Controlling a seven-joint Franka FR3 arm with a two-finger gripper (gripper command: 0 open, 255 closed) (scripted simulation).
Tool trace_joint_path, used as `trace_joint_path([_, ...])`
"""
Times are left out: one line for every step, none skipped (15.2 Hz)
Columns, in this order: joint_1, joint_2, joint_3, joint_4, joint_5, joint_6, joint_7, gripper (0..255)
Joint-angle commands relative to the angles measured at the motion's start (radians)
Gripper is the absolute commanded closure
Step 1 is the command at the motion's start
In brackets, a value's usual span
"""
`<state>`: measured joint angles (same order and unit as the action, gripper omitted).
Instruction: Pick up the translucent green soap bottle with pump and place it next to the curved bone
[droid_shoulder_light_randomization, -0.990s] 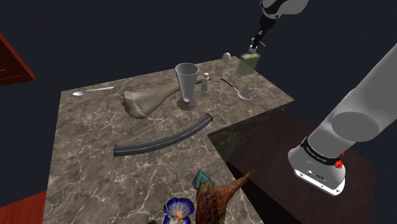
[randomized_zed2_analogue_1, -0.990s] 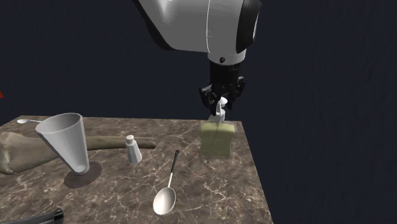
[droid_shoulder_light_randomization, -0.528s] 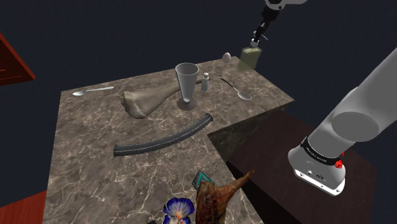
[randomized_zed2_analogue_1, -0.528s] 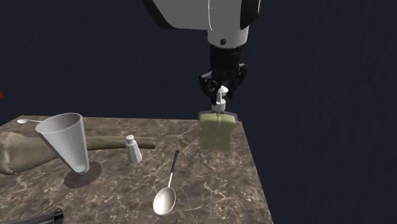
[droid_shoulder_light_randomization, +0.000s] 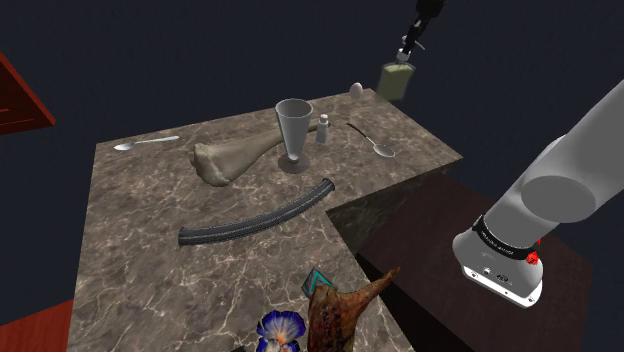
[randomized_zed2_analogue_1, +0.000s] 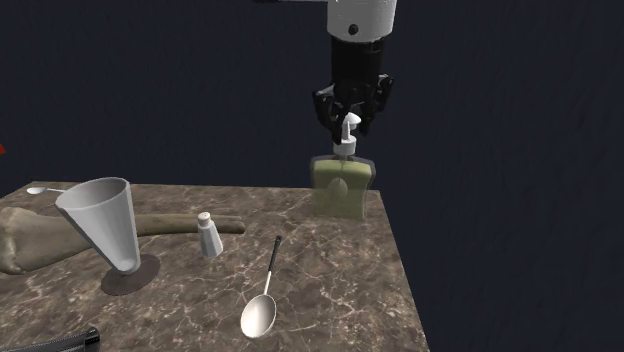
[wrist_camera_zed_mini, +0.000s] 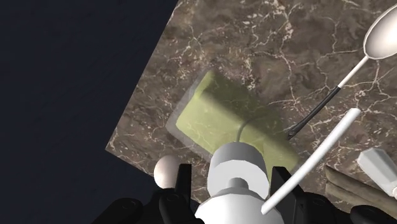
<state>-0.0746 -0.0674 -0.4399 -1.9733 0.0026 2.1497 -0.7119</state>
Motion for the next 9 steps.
trace_joint_path([0.000,-0.003,0.001,0.026,-0.002,-0.029,0.002,255])
trace_joint_path([0.001,-0.005,0.001,0.038,-0.003,-0.042,0.003,255])
trace_joint_path([0.001,-0.006,0.002,0.050,-0.004,-0.055,0.004,255])
trace_joint_path([0.001,-0.008,0.002,0.062,-0.004,-0.069,0.004,255])
trace_joint_path([0.001,-0.009,0.002,0.074,-0.005,-0.082,0.005,255])
trace_joint_path([0.001,-0.009,0.002,0.087,-0.005,-0.095,0.006,255])
trace_joint_path([0.001,-0.010,0.003,0.100,-0.005,-0.109,0.006,255])
trace_joint_path([0.002,-0.010,0.003,0.113,-0.006,-0.122,0.006,255])
trace_joint_path([0.002,-0.010,0.003,0.127,-0.006,-0.136,0.007,255])
